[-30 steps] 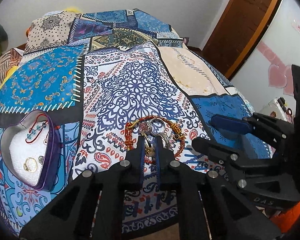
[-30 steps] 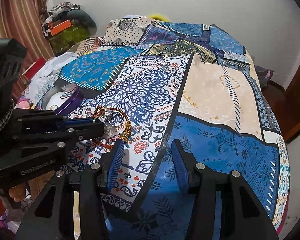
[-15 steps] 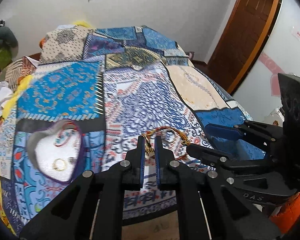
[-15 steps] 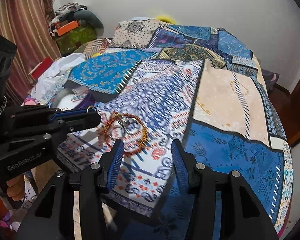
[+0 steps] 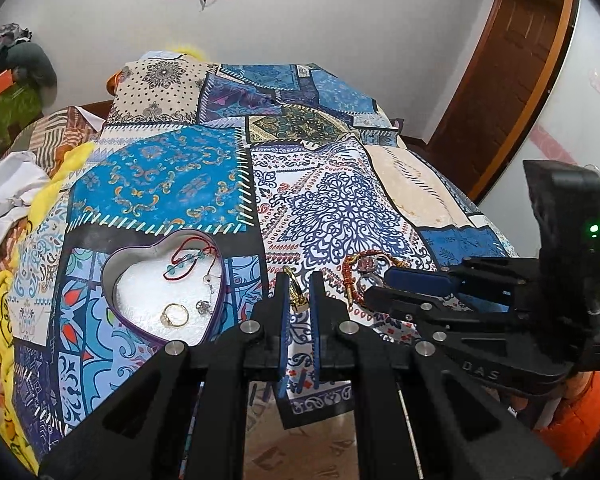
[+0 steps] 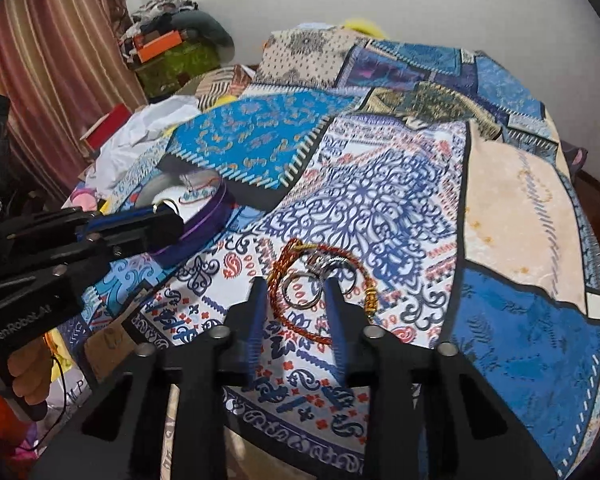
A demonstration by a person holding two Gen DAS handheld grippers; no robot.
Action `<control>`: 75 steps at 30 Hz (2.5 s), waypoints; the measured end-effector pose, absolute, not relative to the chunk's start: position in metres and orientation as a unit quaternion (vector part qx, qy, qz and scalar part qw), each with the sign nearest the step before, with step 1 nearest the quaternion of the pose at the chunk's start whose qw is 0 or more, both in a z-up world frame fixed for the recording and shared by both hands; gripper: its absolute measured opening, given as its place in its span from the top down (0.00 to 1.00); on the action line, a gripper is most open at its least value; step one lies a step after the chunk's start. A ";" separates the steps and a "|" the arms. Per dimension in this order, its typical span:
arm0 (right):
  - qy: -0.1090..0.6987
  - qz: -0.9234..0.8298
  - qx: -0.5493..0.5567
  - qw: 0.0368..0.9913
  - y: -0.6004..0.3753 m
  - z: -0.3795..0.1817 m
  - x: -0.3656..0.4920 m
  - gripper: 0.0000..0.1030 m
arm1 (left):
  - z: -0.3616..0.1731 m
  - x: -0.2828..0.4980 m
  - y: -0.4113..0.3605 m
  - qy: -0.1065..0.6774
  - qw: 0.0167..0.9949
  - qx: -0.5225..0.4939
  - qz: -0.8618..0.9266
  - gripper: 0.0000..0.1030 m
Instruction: Organize jewelry
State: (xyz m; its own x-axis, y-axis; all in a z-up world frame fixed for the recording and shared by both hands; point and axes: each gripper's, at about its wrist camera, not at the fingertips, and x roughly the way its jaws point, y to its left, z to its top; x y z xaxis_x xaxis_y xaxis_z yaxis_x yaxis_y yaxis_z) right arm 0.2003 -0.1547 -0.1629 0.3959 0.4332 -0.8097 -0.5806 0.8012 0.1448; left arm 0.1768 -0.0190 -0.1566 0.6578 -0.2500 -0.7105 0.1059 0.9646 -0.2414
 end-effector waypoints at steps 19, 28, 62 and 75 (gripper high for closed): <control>0.449 0.289 -0.097 0.840 -0.151 -0.163 0.200 0.81 | -0.149 0.167 -0.016 0.392 0.910 -0.092 -0.097 0.93; 0.413 0.298 -0.089 0.856 -0.145 -0.131 0.186 0.81 | -0.132 0.153 -0.003 0.370 0.921 -0.094 -0.083 0.93; 0.385 0.389 -0.066 0.834 -0.059 -0.115 0.184 0.81 | -0.136 0.142 0.087 0.356 0.927 -0.119 -0.007 0.93; 0.444 0.381 -0.090 0.806 -0.037 -0.153 0.206 0.81 | -0.163 0.181 0.086 0.391 0.909 -0.134 -0.051 0.93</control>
